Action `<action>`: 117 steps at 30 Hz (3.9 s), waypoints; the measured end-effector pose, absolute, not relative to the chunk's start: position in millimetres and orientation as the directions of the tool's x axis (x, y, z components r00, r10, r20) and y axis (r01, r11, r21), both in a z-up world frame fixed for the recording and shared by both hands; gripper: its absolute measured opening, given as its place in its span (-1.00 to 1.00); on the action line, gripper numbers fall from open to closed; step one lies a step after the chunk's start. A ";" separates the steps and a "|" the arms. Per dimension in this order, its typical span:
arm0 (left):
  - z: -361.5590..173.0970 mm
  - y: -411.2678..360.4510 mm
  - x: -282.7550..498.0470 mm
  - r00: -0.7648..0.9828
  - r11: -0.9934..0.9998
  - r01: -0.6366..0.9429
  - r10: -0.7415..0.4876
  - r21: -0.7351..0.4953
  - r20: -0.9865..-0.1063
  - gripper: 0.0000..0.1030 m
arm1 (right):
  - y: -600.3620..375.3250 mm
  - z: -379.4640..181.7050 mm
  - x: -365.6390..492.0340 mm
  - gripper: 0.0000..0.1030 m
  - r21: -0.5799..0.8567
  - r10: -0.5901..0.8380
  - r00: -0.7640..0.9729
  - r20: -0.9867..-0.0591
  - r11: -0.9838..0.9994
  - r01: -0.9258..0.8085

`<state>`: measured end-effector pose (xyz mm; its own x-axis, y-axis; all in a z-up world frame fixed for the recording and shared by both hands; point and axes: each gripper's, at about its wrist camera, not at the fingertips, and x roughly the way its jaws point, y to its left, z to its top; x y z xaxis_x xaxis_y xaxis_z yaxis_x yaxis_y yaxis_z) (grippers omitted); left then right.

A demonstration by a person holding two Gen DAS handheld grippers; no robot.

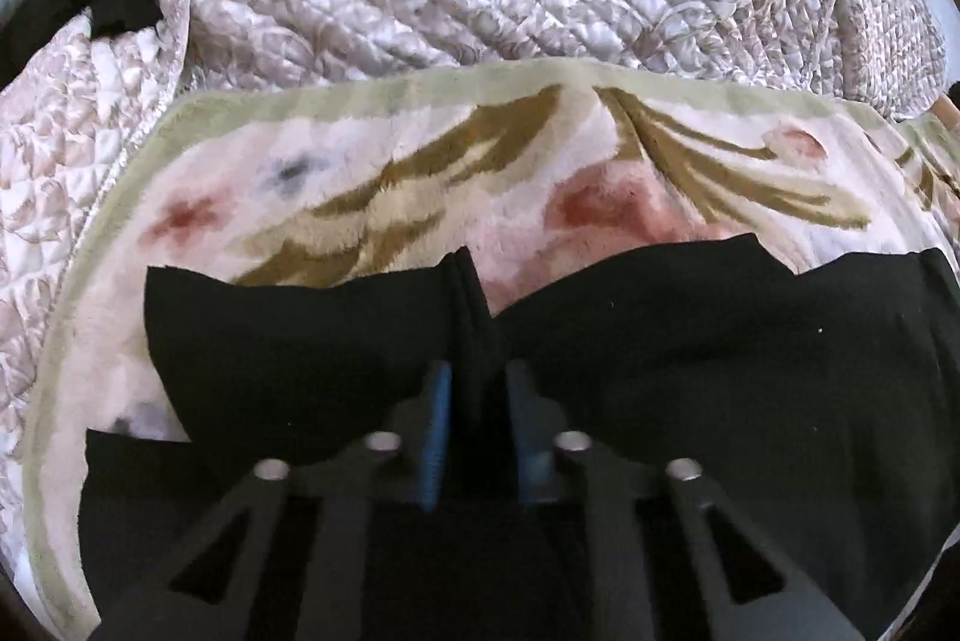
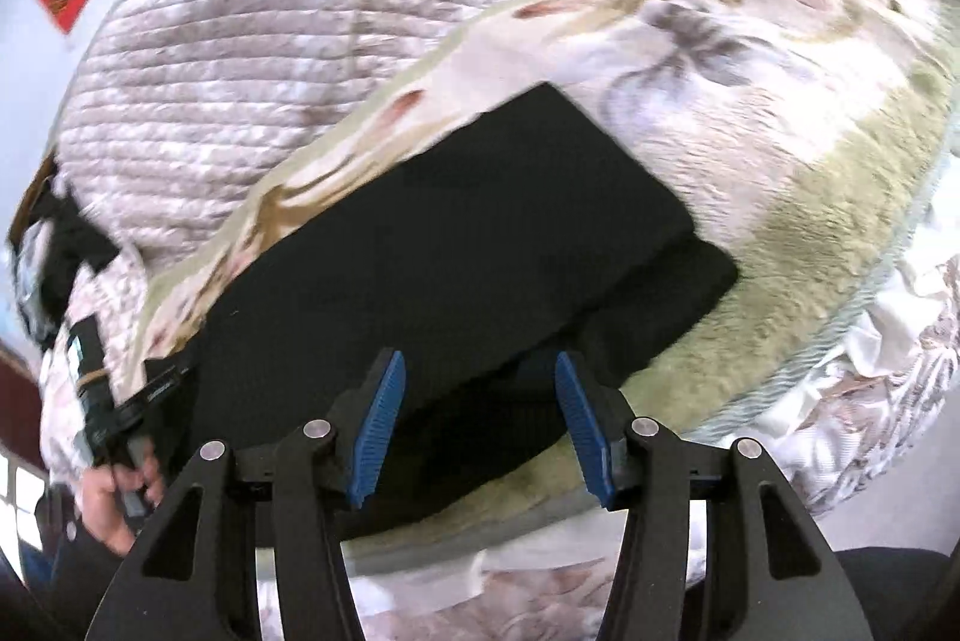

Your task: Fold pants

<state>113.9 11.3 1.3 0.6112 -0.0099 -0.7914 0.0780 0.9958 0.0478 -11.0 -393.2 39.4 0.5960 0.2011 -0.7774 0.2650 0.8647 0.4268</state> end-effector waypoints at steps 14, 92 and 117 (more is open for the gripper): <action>56.5 126.4 -29.9 0.776 0.961 -0.181 0.008 -0.210 -0.631 -0.87 | -416.9 36.3 -1.6 0.03 0.502 0.196 0.637 -0.746 0.794 0.344; 56.6 139.9 1.1 0.689 0.951 -0.181 -0.060 -0.252 -0.722 -0.24 | -356.6 71.9 32.7 -0.25 0.223 0.123 0.609 -0.783 0.970 0.091; 23.2 117.1 59.3 0.616 0.970 -0.214 0.040 -0.119 -0.786 -0.22 | -359.4 45.8 97.4 -0.27 0.025 -0.070 0.592 -0.803 0.988 0.151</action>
